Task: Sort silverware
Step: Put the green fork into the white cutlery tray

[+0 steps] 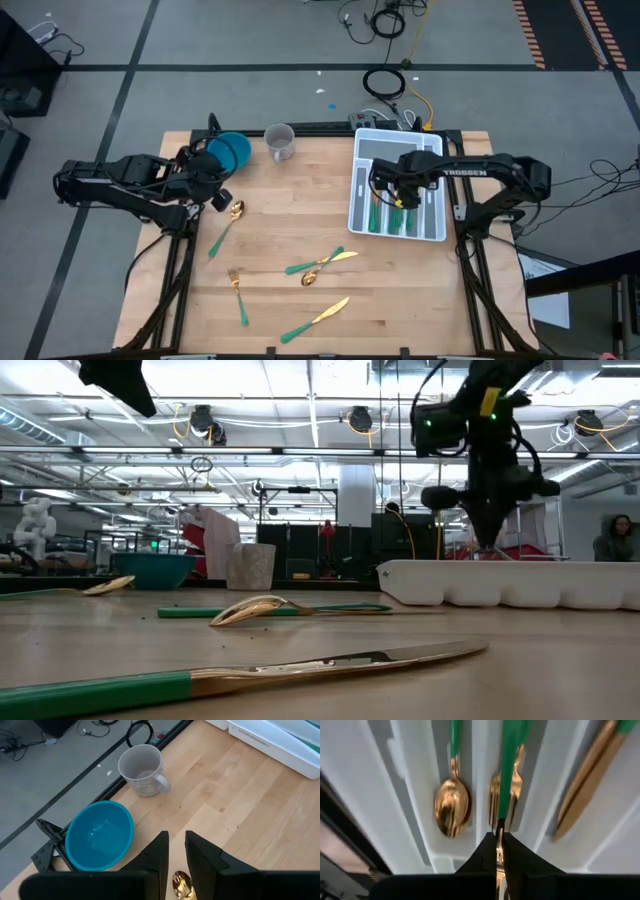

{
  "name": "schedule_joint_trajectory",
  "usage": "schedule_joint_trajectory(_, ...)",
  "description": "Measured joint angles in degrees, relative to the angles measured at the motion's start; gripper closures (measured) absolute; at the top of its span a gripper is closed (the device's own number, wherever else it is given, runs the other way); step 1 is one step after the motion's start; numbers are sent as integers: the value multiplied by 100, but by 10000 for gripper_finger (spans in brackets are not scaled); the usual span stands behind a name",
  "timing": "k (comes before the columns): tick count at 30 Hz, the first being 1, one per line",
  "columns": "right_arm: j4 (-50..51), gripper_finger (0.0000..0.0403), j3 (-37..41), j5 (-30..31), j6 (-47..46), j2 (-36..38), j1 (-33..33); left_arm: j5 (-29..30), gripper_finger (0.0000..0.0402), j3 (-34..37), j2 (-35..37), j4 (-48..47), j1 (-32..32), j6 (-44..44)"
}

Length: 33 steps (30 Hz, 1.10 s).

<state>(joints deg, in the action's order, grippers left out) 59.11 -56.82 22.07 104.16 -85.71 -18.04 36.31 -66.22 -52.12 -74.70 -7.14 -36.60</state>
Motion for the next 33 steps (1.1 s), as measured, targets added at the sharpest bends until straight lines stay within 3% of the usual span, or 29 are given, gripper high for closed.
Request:
schedule_joint_trajectory(7, -1090, 403, 703, -289, -254, 0, 20, 105, 329, 0, 0, 4, 1, -15)
schedule_joint_trajectory(22, -1670, 402, 1137, -950, -247, 0, 18, 147, 329, 0, 0, 52, 2, -57)
schedule_joint_trajectory(26, -1793, 402, 1137, -1368, -346, -5, -32, 147, 329, 0, 0, 52, 1, -57)
schedule_joint_trajectory(33, -1801, 385, 1137, -1361, -680, -33, -75, 145, 329, 0, 0, 50, 2, -55)
